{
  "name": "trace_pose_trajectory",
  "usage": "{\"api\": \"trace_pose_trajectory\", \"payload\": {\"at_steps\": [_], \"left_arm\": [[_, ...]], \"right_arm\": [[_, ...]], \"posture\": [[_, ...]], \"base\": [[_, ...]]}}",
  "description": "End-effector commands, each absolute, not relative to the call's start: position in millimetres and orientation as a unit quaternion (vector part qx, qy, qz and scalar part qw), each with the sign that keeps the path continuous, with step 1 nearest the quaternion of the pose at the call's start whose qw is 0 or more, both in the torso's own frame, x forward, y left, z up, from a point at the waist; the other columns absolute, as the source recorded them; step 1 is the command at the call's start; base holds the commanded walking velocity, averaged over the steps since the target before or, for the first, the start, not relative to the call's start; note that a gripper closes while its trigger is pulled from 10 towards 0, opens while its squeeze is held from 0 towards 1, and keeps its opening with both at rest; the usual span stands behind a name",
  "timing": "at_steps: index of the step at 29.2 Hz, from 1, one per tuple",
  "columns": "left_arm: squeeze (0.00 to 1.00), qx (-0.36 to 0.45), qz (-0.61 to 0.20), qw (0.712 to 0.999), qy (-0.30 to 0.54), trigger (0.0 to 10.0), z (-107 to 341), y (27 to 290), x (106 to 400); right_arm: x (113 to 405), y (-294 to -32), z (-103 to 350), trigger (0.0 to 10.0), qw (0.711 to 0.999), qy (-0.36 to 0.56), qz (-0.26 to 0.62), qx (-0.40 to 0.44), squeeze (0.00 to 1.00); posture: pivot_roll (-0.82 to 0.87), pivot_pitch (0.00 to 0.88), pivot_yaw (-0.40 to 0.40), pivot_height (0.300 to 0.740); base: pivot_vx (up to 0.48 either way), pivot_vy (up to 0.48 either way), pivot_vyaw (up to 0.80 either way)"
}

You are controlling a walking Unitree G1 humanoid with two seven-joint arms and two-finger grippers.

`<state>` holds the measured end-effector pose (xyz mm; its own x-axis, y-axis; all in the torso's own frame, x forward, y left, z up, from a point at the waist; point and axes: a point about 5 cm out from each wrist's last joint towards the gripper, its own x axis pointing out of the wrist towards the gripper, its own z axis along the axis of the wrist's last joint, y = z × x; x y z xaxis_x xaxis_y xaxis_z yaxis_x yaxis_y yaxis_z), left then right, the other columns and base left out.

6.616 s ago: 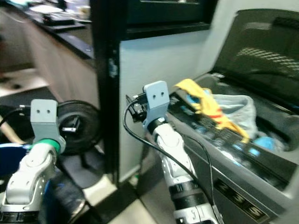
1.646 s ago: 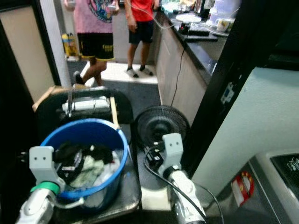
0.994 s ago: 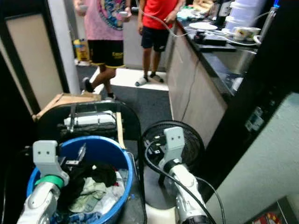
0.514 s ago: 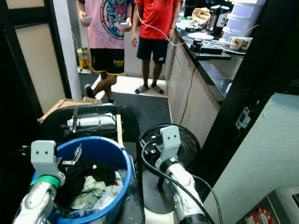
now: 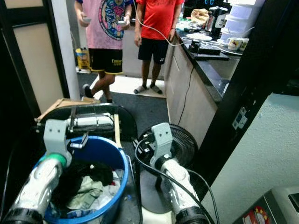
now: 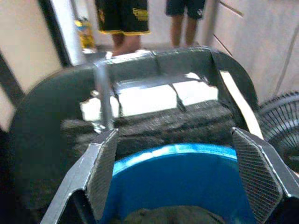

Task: Clothes washing

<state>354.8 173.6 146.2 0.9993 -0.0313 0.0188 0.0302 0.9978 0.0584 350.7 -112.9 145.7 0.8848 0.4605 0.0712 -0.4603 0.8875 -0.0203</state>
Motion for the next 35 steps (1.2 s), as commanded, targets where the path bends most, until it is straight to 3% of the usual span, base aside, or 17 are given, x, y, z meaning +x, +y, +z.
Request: {"api": "trace_pose_trajectory", "payload": {"at_steps": [1, 7, 10, 22, 26, 28, 29, 31, 33, 35], "left_arm": [[0.0, 0.03, -0.022, 0.999, 0.02, 10.0, 136.1, 172.1, 354.9], [0.0, 0.034, -0.033, 0.998, 0.036, 10.0, 137.9, 171.7, 359.7], [0.0, 0.044, -0.042, 0.997, 0.057, 10.0, 142.6, 177.1, 366.0], [0.0, 0.081, -0.085, 0.979, 0.167, 10.0, 139.1, 179.4, 381.2], [0.0, 0.084, -0.104, 0.976, 0.171, 10.0, 152.5, 177.2, 390.7], [0.0, 0.084, -0.104, 0.976, 0.171, 10.0, 152.5, 177.2, 390.7], [0.0, 0.086, -0.109, 0.976, 0.168, 10.0, 156.8, 176.9, 392.8], [0.0, 0.086, -0.109, 0.976, 0.168, 10.0, 156.8, 176.9, 392.8], [0.0, 0.092, -0.123, 0.973, 0.174, 10.0, 163.1, 177.3, 396.0], [0.0, 0.092, -0.123, 0.973, 0.174, 10.0, 163.1, 177.3, 396.0]], "right_arm": [[351.0, -112.7, 139.9, 10.0, 0.97, -0.02, 0.24, -0.007, 0.0], [351.0, -111.3, 139.6, 10.0, 0.969, -0.013, 0.246, -0.015, 0.0], [349.4, -111.9, 141.8, 10.0, 0.966, -0.011, 0.256, -0.022, 0.0], [349.1, -100.9, 151.3, 10.0, 0.953, -0.011, 0.302, -0.026, 0.0], [340.7, -83.5, 158.2, 10.0, 0.923, -0.017, 0.384, 0.03, 0.0], [340.7, -83.5, 158.2, 10.0, 0.923, -0.017, 0.384, 0.03, 0.0], [333.4, -75.9, 162.7, 10.0, 0.903, -0.025, 0.425, 0.058, 0.0], [333.4, -75.9, 162.7, 10.0, 0.903, -0.025, 0.425, 0.058, 0.0], [320.4, -65.2, 167.5, 10.0, 0.875, -0.035, 0.475, 0.085, 0.0], [320.4, -65.2, 167.5, 10.0, 0.875, -0.035, 0.475, 0.085, 0.0]], "posture": [[0.02, 0.064, -0.021, 0.74], [0.01, 0.141, -0.025, 0.74], [0.01, 0.223, -0.039, 0.74], [0.03, 0.251, -0.047, 0.74], [0.04, 0.245, -0.039, 0.74], [0.04, 0.245, -0.039, 0.74], [0.04, 0.243, -0.037, 0.74], [0.04, 0.243, -0.037, 0.74], [0.05, 0.234, -0.032, 0.74], [0.05, 0.234, -0.032, 0.74]], "base": [[0.0, 0.0, 0.0], [0.0, 0.0, 0.0], [0.0, 0.0, 0.0], [0.0, 0.0, 0.0], [0.0, 0.0, 0.0], [0.0, 0.0, 0.0], [0.0, 0.0, 0.0], [0.0, 0.0, 0.0], [0.0, 0.0, 0.0], [0.0, 0.0, 0.0]]}}
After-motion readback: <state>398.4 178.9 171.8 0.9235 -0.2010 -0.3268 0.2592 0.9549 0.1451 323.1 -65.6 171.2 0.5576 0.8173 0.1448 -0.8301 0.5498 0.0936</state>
